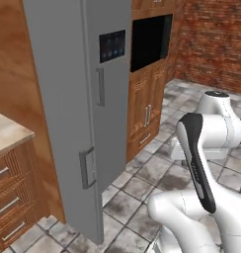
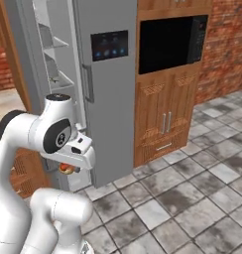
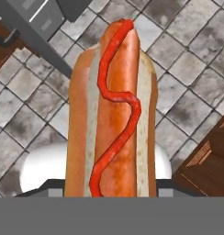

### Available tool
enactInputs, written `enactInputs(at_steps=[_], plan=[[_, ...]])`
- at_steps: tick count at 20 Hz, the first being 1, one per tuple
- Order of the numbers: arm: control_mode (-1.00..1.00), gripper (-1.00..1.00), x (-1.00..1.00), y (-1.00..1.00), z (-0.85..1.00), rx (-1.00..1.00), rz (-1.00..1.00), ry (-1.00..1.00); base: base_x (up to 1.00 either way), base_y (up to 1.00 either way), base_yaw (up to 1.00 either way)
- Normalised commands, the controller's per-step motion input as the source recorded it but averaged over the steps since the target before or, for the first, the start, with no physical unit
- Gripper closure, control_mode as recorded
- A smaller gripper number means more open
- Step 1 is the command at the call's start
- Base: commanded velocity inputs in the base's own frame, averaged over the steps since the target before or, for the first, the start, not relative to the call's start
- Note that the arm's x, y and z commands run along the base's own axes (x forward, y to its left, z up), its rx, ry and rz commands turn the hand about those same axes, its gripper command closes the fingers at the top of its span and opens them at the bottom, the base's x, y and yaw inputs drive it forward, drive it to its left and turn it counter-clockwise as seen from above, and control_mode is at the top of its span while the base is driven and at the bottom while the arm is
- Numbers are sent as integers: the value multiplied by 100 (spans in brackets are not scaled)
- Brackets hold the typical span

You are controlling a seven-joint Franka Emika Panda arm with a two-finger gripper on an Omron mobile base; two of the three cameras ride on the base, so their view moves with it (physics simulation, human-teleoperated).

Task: Store the hot dog in the freezer for long-term storage. Close the freezer door after placing the cooked food.

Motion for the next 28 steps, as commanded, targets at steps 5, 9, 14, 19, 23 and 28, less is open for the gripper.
enactInputs(at_steps=[5,9,14,19,23,28], plan=[[100,100,0,0,0,0,0,0,57,-16,-8],[100,100,0,0,0,0,0,0,87,-44,0],[100,100,0,0,0,0,0,0,87,-24,6],[100,100,0,0,0,0,0,0,94,-4,41],[100,100,0,0,0,0,0,0,60,-29,54],[100,100,0,0,0,0,0,0,29,-40,62]])
